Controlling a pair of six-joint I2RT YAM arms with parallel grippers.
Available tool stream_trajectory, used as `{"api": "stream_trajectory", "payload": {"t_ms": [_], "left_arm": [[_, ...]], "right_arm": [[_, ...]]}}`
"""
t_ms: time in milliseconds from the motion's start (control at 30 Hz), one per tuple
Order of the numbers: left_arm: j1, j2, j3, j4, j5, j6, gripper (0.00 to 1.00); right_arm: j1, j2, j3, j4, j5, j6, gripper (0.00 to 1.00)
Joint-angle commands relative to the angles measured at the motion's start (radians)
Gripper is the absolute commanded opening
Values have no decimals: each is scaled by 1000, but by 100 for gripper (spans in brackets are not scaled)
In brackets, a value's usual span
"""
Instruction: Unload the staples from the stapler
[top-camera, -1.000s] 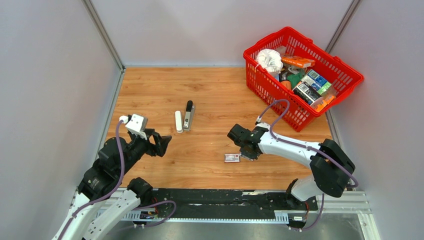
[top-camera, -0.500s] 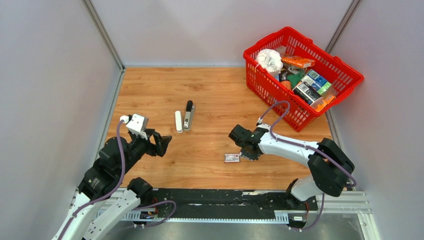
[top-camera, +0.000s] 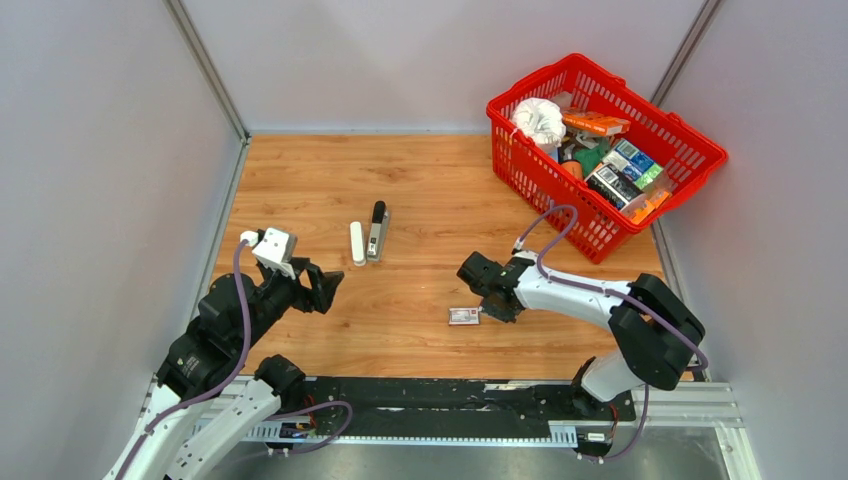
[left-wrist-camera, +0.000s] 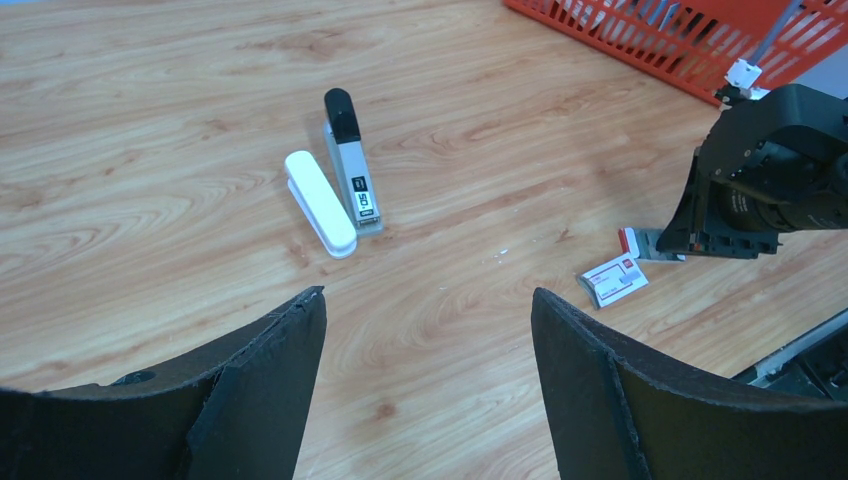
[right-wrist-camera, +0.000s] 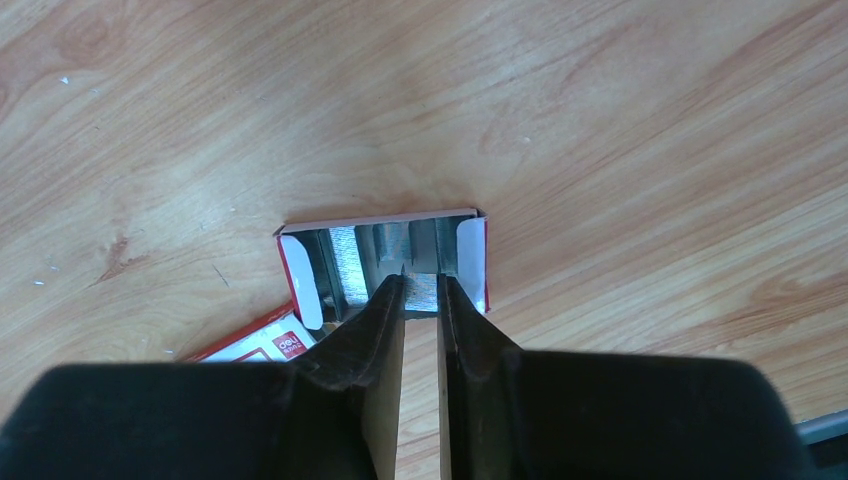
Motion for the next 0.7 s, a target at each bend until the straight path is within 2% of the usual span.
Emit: {"api": "stream_trajectory", "payload": {"t_ms": [0, 333, 433, 667], "left_arm": [[-4, 13, 1, 4, 10, 15, 82], [-4, 12, 1, 2, 10, 15, 82], [-4, 13, 0, 2, 10, 15, 82], [-4, 12, 1, 2, 9, 16, 82]], "right_arm": [[-2, -8, -4, 24, 17, 11, 18], [-4, 5, -1, 24, 14, 9, 18], [-2, 11, -2, 30, 11, 9, 27], [-4, -3, 4, 24, 16, 9, 33]]}}
